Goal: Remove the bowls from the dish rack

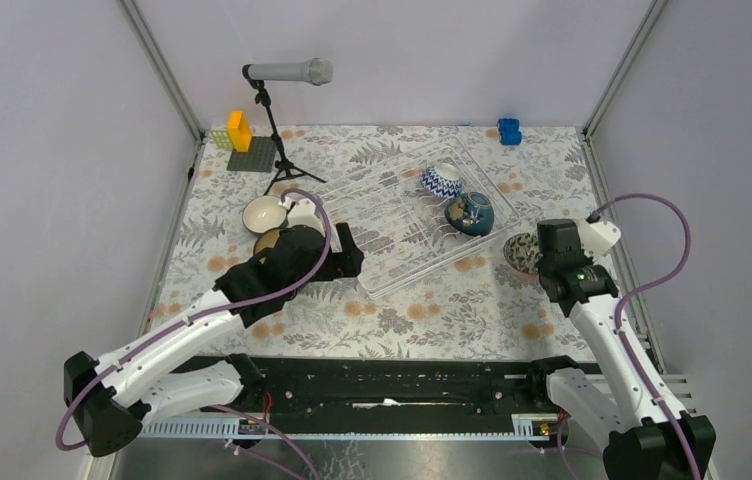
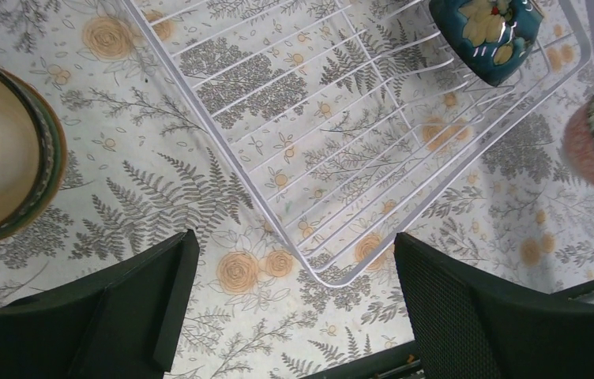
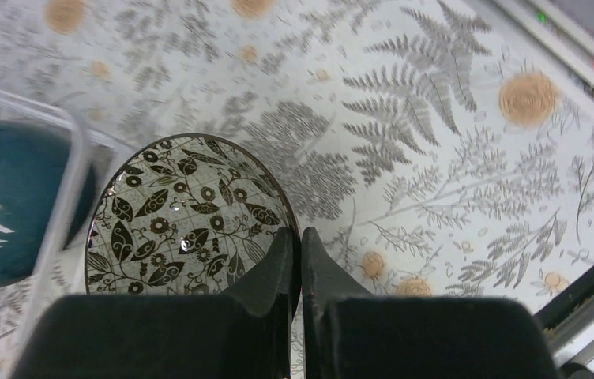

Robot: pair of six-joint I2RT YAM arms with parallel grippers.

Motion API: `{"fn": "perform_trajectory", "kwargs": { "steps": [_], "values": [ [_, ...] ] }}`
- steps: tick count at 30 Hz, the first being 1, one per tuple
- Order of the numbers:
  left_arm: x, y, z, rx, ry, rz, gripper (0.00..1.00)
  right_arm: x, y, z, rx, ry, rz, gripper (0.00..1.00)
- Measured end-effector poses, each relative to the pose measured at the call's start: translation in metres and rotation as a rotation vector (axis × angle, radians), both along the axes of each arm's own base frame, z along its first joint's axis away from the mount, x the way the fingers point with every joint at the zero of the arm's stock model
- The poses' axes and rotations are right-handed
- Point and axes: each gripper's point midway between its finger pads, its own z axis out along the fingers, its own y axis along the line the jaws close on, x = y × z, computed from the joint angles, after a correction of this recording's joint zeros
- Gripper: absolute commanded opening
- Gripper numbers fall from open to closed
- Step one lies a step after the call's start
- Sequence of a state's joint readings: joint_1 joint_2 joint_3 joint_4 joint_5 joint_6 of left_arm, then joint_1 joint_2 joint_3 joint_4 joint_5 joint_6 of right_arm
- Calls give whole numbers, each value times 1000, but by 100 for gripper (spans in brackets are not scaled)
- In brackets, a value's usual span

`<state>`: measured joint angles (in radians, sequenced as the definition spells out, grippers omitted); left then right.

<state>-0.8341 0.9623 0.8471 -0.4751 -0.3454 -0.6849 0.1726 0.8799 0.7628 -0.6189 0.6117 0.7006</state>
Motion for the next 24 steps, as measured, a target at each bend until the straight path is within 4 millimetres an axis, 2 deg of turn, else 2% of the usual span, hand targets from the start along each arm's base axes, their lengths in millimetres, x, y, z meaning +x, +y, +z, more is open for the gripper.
{"fn": "perform_trajectory", "kwargs": {
  "steps": [5,8,12,16,17,18,20,21,24],
  "values": [
    [1,-4,-2,-49,30,24,99,-12,-1,-48,79,58,-70,0],
    [0,-5,-6,-67,43,38,99,-12,4,-67,129,65,-81,0],
    [-3,-3,-17,-63,66,49,99,-8,10,-79,168,56,-83,2],
    [-3,-3,-19,-65,70,54,99,-1,16,-89,200,43,-77,3],
    [-2,-3,-19,-68,69,54,99,-1,18,-94,212,44,-76,9],
    [-2,-4,-18,-72,67,55,99,-2,19,-97,218,47,-75,20],
    [0,-6,-17,-83,65,58,99,-1,20,-101,228,39,-82,54],
    [1,-8,-17,-87,64,57,99,0,20,-100,231,33,-82,66],
    [3,-12,-18,-97,65,54,99,2,18,-95,226,9,-83,79]
  ]
}}
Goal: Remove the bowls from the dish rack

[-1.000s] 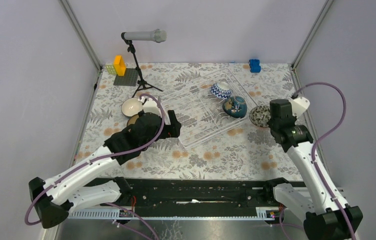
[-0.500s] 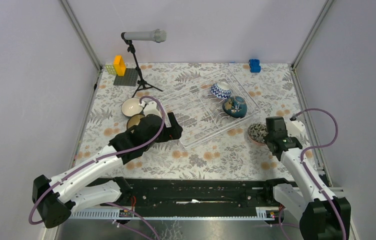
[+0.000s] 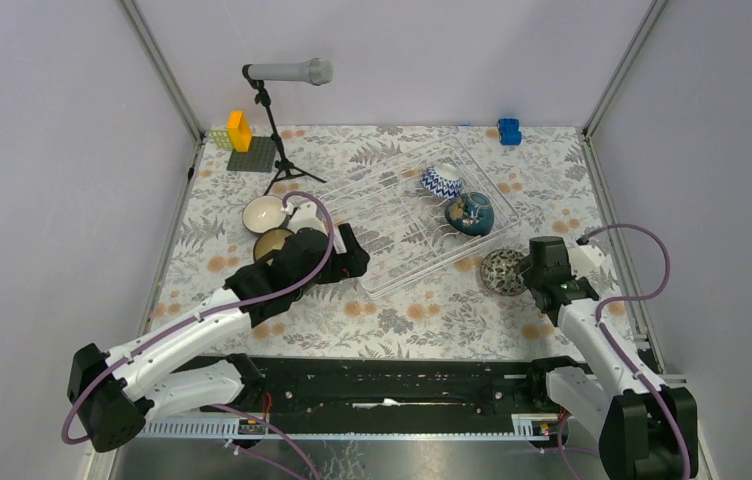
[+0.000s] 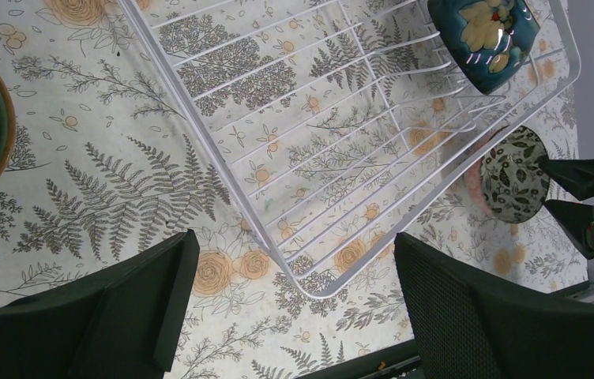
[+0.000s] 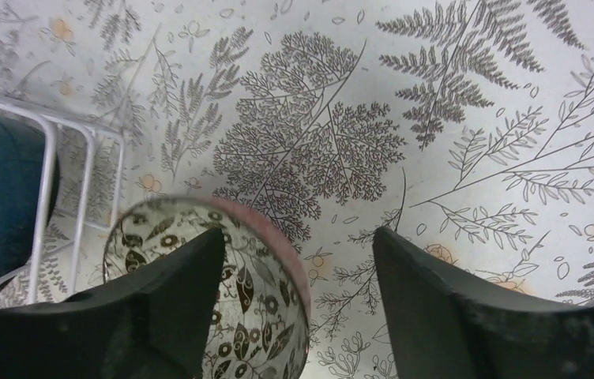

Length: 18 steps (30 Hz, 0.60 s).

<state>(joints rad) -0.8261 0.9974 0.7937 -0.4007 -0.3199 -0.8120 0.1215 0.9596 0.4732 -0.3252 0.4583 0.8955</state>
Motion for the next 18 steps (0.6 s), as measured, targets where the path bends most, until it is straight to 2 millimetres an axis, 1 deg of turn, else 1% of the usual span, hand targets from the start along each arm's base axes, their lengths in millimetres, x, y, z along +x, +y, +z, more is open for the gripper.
{"fn": "perform_trajectory", "kwargs": {
  "steps": [5,7,10,11,14,18],
  "values": [
    [1,-2,-1,-4,0,-2,99,0,-5,20,-31,-54,10,80],
    [1,-2,-2,-5,-1,-2,99,3,-5,35,-44,-83,28,80],
    [1,-2,-5,-5,0,-4,99,11,-4,63,-67,-141,72,81],
    [1,-2,-6,-5,1,-4,99,14,-2,72,-72,-159,97,83],
    [1,-3,-7,-4,1,-6,99,22,12,91,-73,-189,220,94],
    [0,-5,-11,2,-5,-31,99,36,38,108,-56,-186,421,100]
  ]
}}
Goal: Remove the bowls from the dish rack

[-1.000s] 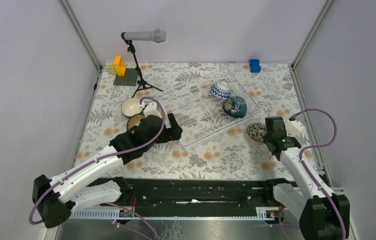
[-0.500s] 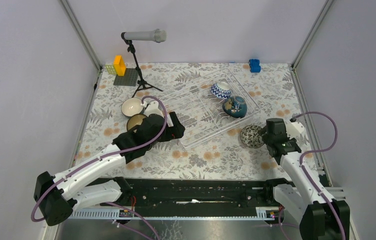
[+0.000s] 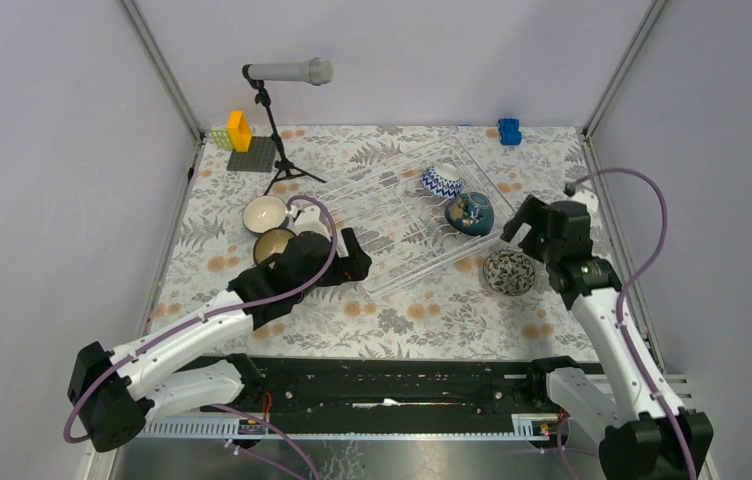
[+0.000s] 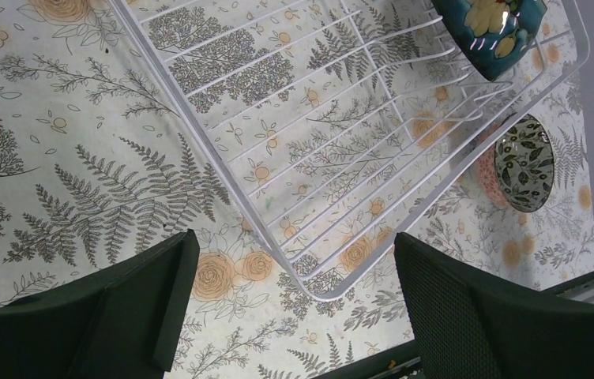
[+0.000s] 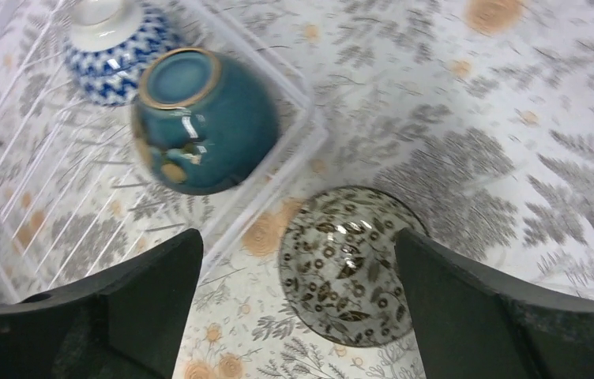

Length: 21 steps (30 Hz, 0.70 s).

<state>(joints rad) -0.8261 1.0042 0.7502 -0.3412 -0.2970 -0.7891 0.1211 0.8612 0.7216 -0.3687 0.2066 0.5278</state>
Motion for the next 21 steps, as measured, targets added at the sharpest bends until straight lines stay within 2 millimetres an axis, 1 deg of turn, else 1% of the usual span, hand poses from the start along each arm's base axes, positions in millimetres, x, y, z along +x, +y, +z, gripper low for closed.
{"fn": "perform_trajectory", "kwargs": {
  "steps": [5,11,13,14,17,19,21],
  "values": [
    [0,0,-3,14,-9,-17,99,31,27,18,-3,16,186,100],
    [5,6,-2,39,-36,11,99,62,52,25,-21,39,334,100],
    [9,10,-1,46,-46,38,99,73,68,31,-53,20,400,100],
    [10,11,-1,47,-49,50,99,78,80,36,-79,0,449,100],
    [13,14,0,41,-53,81,99,91,107,45,-139,-60,563,100],
    [14,15,1,33,-52,95,99,100,122,45,-179,-93,638,100],
    [15,15,2,21,-53,107,99,110,129,38,-235,-101,717,100]
  ]
}}
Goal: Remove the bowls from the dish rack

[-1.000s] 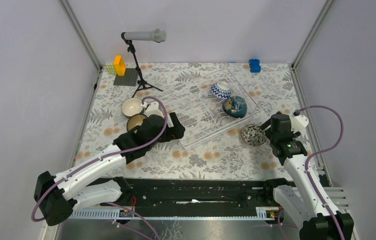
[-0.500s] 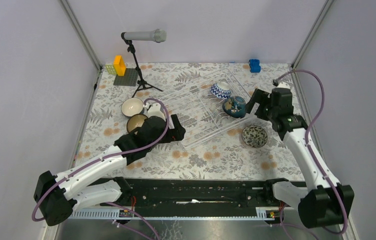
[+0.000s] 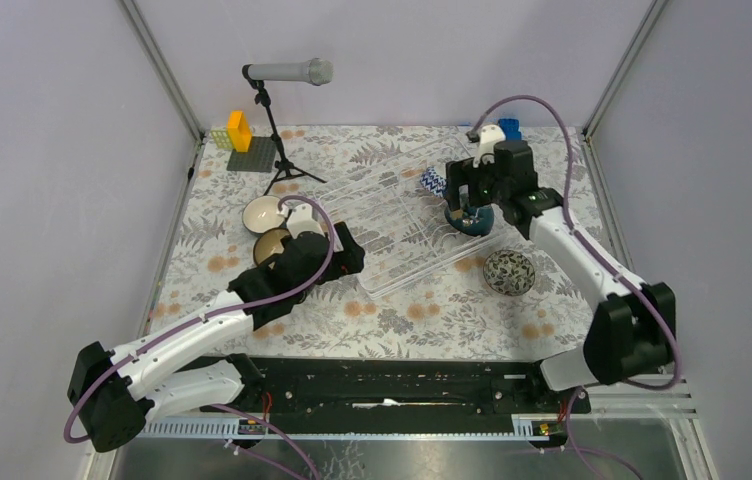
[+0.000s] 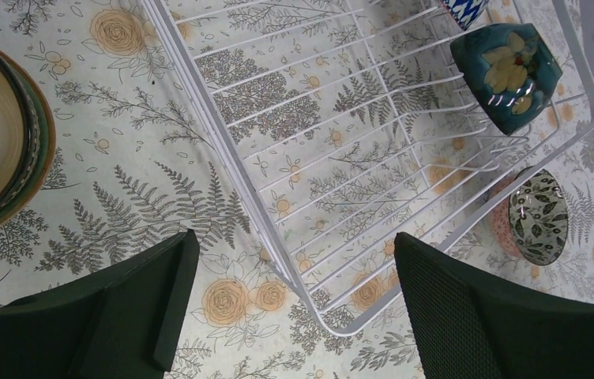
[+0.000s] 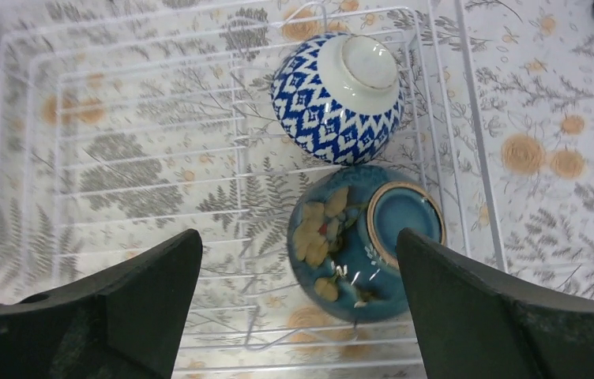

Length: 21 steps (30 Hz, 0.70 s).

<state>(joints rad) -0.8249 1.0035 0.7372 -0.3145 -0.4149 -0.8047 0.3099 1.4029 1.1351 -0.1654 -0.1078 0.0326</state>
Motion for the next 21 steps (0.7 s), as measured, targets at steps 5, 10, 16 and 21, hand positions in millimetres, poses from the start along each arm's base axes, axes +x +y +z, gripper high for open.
{"fn": "perform_trajectory", "kwargs": {
  "steps": [5,10,16,21],
  "values": [
    [2,-1,3,-22,-9,17,99,25,11,-26,-154,32,144,100],
    [3,0,2,-37,-14,29,99,58,20,-32,-294,23,220,100],
    [2,4,8,-47,-32,40,99,70,32,-58,-493,27,308,97],
    [2,8,10,-44,-40,52,99,78,38,-83,-597,82,378,100]
  ]
}}
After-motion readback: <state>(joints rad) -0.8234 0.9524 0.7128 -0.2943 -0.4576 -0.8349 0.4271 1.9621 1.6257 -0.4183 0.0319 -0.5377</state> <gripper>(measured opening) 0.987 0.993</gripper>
